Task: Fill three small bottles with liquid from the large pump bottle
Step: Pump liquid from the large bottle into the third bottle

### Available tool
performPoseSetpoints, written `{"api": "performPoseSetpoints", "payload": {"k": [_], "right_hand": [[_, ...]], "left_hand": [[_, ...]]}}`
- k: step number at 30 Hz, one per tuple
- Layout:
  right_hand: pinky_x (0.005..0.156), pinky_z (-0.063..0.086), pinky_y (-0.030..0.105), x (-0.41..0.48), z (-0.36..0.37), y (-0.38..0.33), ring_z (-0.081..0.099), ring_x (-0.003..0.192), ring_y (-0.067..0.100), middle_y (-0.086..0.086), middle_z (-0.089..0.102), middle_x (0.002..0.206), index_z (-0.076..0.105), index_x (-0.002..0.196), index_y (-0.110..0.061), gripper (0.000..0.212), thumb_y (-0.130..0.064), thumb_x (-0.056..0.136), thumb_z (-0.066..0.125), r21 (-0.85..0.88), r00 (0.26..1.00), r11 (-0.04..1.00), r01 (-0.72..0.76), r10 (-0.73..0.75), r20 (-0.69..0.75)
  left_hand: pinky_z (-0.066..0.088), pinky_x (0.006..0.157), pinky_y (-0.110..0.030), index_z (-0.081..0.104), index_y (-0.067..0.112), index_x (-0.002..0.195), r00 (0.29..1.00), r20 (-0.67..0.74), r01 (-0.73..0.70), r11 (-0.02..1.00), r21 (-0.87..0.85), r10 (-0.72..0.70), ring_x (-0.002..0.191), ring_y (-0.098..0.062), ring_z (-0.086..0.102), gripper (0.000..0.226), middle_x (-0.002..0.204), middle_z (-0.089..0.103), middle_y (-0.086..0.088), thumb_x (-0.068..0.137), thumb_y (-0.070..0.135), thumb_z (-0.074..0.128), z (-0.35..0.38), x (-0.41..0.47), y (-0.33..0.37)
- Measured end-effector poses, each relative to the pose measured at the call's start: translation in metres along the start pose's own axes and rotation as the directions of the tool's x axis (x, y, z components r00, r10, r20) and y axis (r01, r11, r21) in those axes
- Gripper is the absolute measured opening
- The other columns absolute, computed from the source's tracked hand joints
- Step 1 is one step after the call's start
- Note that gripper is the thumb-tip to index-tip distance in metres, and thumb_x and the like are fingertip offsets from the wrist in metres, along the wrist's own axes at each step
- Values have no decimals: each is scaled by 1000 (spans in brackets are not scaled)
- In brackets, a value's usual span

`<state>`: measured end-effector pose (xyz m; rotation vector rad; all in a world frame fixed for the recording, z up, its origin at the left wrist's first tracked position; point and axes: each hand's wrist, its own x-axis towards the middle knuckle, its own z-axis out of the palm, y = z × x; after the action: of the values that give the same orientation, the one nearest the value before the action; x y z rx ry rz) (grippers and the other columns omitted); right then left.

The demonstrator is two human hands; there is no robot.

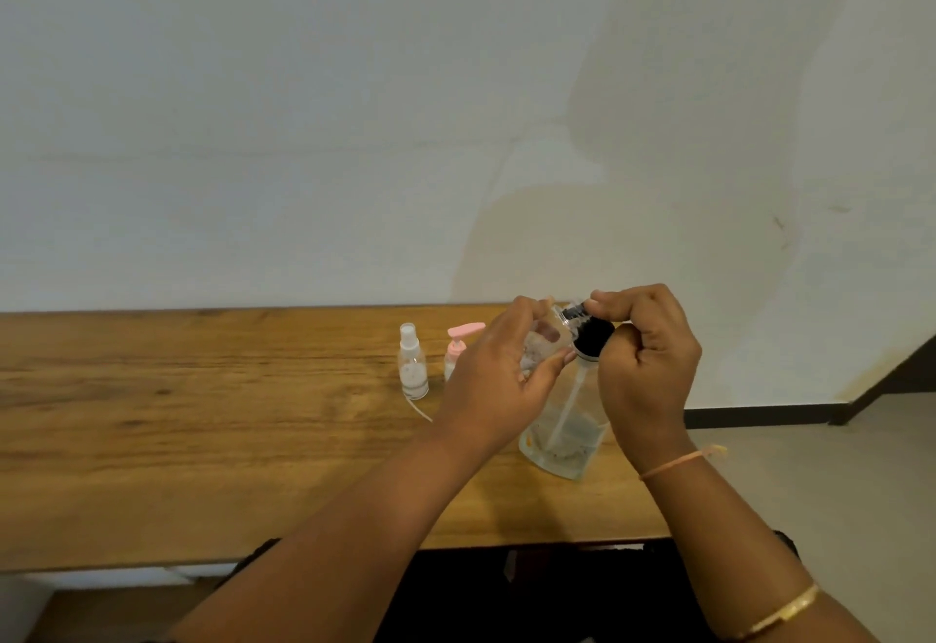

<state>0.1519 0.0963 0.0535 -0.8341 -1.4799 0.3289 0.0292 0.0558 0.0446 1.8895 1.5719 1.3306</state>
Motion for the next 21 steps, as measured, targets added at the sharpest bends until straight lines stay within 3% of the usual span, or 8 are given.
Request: {"api": "performPoseSetpoints", "payload": {"k": [7, 12, 17, 21], "right_hand": [[75, 45, 8, 3, -2, -12, 58, 84, -4, 3, 60, 82, 65, 80, -12, 38, 12, 72, 37, 12, 1000, 1000, -28, 28, -7], [75, 46, 10, 5, -1, -11, 58, 83, -3, 1, 59, 81, 65, 79, -12, 38, 13, 72, 37, 0, 1000, 1000, -16, 16, -26], [74, 51, 22, 0, 6, -1, 61, 82, 20, -7, 53, 79, 65, 74, -6, 35, 15, 71, 38, -35, 997, 999, 16, -18, -72], [74, 51, 24, -1, 10, -8, 60, 81, 22, -10, 53, 78, 63, 71, -9, 35, 14, 70, 37, -12, 993, 999, -37, 35, -115]], "left_hand": [[52, 77, -24, 39, 40, 110, 999, -28, -44, 999, 17, 44, 97, -1, 58, 36, 93, 54, 29, 82, 43, 62, -9, 1, 4], [55, 75, -31, 39, 40, 110, 999, -22, -26, 1000, -5, 26, 92, -3, 61, 35, 95, 56, 27, 81, 45, 59, -8, 3, 3], [55, 77, -36, 38, 39, 103, 1000, -13, -12, 1000, -26, 12, 97, -5, 62, 29, 103, 62, 12, 85, 37, 61, 2, 1, -1], [55, 76, -36, 40, 37, 106, 1000, -28, -15, 999, -34, 14, 96, -5, 62, 29, 103, 64, 10, 85, 37, 60, 3, -1, -4]]}}
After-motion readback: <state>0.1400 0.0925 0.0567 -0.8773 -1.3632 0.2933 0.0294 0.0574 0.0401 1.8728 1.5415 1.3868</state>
